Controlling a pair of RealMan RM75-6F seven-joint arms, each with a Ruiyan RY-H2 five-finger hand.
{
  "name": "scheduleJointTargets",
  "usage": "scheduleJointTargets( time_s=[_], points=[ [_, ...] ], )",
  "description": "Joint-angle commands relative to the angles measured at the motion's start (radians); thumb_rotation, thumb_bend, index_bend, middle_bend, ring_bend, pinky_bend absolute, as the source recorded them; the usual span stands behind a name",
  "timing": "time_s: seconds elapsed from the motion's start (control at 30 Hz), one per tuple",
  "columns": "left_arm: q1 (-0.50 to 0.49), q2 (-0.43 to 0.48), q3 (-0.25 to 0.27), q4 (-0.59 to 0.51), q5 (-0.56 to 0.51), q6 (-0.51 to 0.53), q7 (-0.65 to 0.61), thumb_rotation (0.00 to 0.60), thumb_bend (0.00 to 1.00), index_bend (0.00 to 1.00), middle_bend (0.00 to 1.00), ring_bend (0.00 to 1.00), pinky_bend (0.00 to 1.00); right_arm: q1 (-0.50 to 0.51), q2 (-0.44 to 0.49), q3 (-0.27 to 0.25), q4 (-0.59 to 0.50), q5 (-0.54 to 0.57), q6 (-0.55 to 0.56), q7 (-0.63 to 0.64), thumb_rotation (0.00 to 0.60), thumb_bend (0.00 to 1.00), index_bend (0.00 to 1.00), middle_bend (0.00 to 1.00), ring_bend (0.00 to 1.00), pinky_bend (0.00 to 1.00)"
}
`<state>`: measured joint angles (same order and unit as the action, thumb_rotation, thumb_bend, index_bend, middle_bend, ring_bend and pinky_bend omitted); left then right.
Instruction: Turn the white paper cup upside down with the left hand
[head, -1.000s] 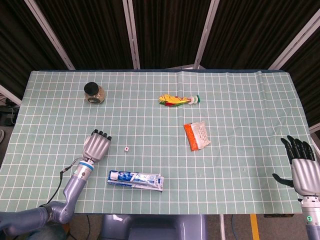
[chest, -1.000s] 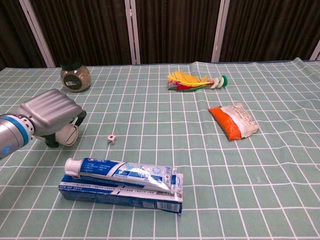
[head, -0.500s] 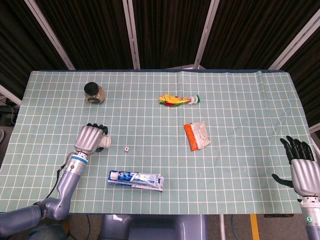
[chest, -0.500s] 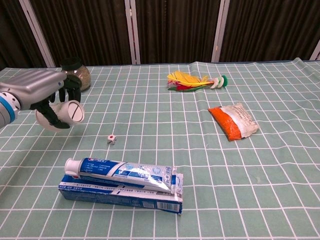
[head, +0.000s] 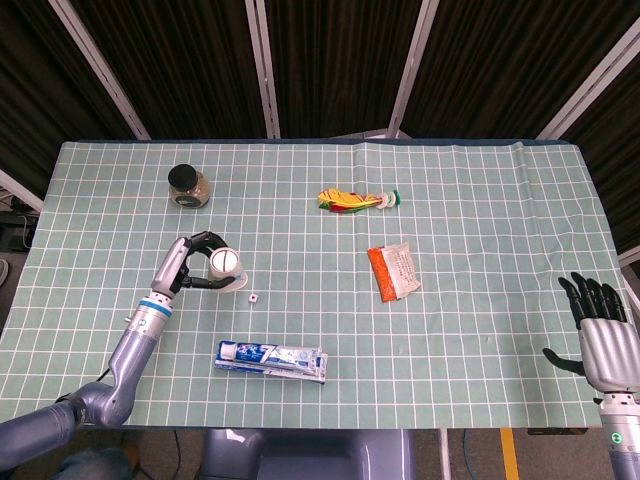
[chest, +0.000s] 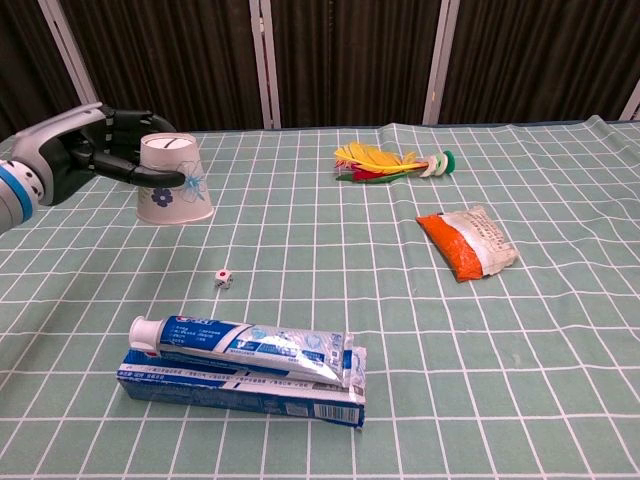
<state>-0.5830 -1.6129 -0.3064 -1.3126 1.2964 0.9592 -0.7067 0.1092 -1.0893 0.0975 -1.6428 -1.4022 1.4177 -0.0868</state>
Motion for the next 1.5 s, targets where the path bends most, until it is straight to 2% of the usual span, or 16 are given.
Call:
scheduleJointTargets(
  time_s=[0.03,0.43,0.8,0.87,0.9,1.0,1.07,1.13,1.23,1.37,1.5],
  points=[
    [-0.027,-0.076,0.013,0.092,0.046,-0.039,-0.09,0.6,0.0,0.48,0.44,0.37,0.41,0.0,0.0,0.0,0.002,0.005,-0.004,0.001,0.6,0.0,0.06,0.0,0.0,0.0],
    [-0.066,-0.19,0.044,0.204,0.031,-0.052,-0.064,0.6,0.0,0.48,0.44,0.37,0.41,0.0,0.006,0.003,0.006,0.012,-0.007,0.014,0.6,0.0,0.06,0.0,0.0,0.0],
    [-0.066,-0.21,0.058,0.239,0.019,-0.054,-0.048,0.6,0.0,0.48,0.43,0.35,0.39,0.0,0.008,0.002,0.005,0.01,-0.008,0.018,0.6,0.0,0.06,0.0,0.0,0.0],
    [-0.067,-0.208,0.063,0.239,0.021,-0.057,-0.048,0.6,0.0,0.45,0.4,0.3,0.35,-0.001,0.008,0.002,0.004,0.01,-0.007,0.017,0.6,0.0,0.06,0.0,0.0,0.0],
    [-0.068,-0.206,0.069,0.238,0.028,-0.058,-0.047,0.6,0.0,0.41,0.35,0.24,0.3,-0.001,0.008,0.002,0.004,0.01,-0.006,0.017,0.6,0.0,0.06,0.0,0.0,0.0],
    [-0.069,-0.194,0.079,0.227,0.039,-0.063,-0.054,0.6,0.0,0.22,0.12,0.03,0.13,-0.001,0.007,0.001,0.004,0.01,-0.006,0.014,0.6,0.0,0.06,0.0,0.0,0.0],
    [-0.068,-0.187,0.082,0.22,0.044,-0.061,-0.059,0.6,0.0,0.11,0.02,0.0,0.04,-0.001,0.006,0.001,0.005,0.01,-0.007,0.013,0.6,0.0,0.06,0.0,0.0,0.0],
    [-0.065,-0.181,0.085,0.215,0.052,-0.048,-0.059,0.6,0.0,0.06,0.0,0.0,0.0,0.0,0.005,0.001,0.005,0.01,-0.007,0.011,0.6,0.0,0.06,0.0,0.0,0.0],
    [-0.055,-0.163,0.094,0.193,0.073,-0.02,-0.065,0.6,0.0,0.05,0.0,0.0,0.0,0.0,0.005,0.0,0.004,0.01,-0.007,0.008,0.6,0.0,0.06,0.0,0.0,0.0],
    [-0.025,-0.091,0.105,0.105,0.121,0.058,-0.084,0.6,0.0,0.02,0.0,0.0,0.0,-0.002,0.006,-0.001,-0.001,0.002,-0.002,0.008,0.6,0.0,0.06,0.0,0.0,0.0],
    [0.01,0.009,0.113,0.016,0.165,0.149,-0.025,0.6,0.0,0.02,0.0,0.0,0.0,-0.005,0.009,-0.005,-0.009,-0.01,0.007,0.01,0.6,0.0,0.06,0.0,0.0,0.0]
  ],
)
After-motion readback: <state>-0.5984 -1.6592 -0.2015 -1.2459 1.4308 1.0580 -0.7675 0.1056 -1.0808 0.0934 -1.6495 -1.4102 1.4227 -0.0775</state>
